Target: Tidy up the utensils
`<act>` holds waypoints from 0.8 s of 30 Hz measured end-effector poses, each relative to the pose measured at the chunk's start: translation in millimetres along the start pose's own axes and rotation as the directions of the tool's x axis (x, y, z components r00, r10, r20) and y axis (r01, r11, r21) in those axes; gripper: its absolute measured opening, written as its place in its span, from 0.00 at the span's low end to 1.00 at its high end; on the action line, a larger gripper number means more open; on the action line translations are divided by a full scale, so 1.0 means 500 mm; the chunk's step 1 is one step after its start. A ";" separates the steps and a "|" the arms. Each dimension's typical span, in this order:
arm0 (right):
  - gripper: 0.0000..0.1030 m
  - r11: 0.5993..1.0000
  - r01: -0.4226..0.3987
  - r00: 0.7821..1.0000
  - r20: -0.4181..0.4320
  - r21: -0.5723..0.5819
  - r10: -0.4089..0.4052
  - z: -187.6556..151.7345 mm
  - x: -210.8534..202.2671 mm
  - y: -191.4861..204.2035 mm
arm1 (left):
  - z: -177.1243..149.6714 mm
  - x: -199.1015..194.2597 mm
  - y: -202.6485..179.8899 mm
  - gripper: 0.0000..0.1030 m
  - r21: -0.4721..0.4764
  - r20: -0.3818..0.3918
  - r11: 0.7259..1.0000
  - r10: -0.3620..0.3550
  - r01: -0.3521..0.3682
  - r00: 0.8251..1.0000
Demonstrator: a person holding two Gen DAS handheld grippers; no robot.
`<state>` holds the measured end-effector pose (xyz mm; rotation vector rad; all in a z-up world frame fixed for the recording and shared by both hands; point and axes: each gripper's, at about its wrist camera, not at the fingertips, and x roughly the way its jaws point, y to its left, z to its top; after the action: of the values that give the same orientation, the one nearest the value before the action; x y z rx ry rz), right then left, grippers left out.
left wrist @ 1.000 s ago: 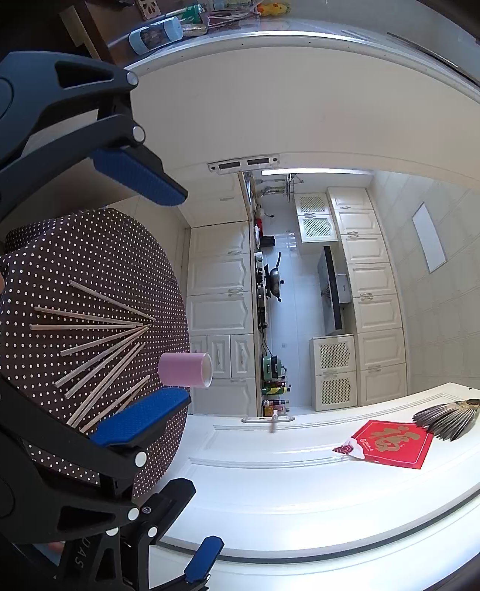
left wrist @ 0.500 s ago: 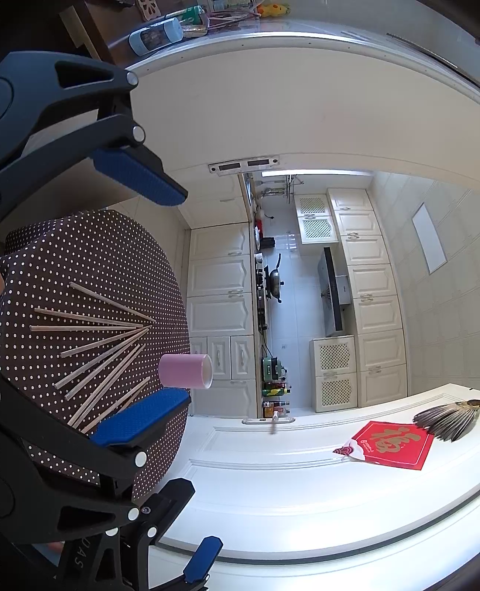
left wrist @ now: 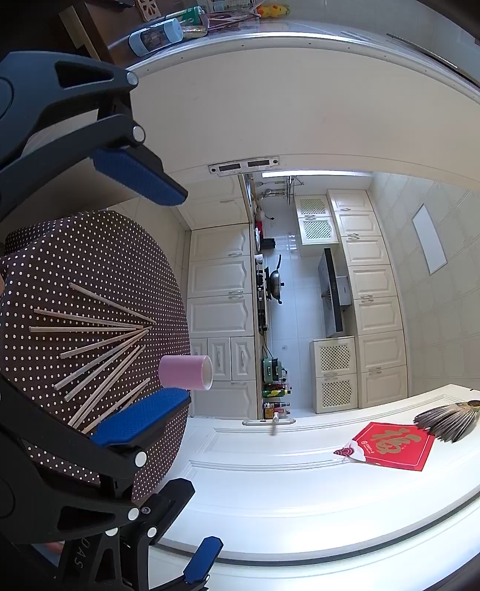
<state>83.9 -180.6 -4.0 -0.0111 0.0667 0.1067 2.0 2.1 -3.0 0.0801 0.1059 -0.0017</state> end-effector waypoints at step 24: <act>0.93 1.000 0.000 1.000 -0.007 0.003 0.000 -0.003 0.005 -0.002 | -0.003 0.006 0.005 0.94 0.000 -0.007 1.000 0.002 -0.002 1.000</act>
<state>86.2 -181.5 -5.8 -0.0087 0.0742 0.1068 4.6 4.8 -4.4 0.0807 0.1133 0.0009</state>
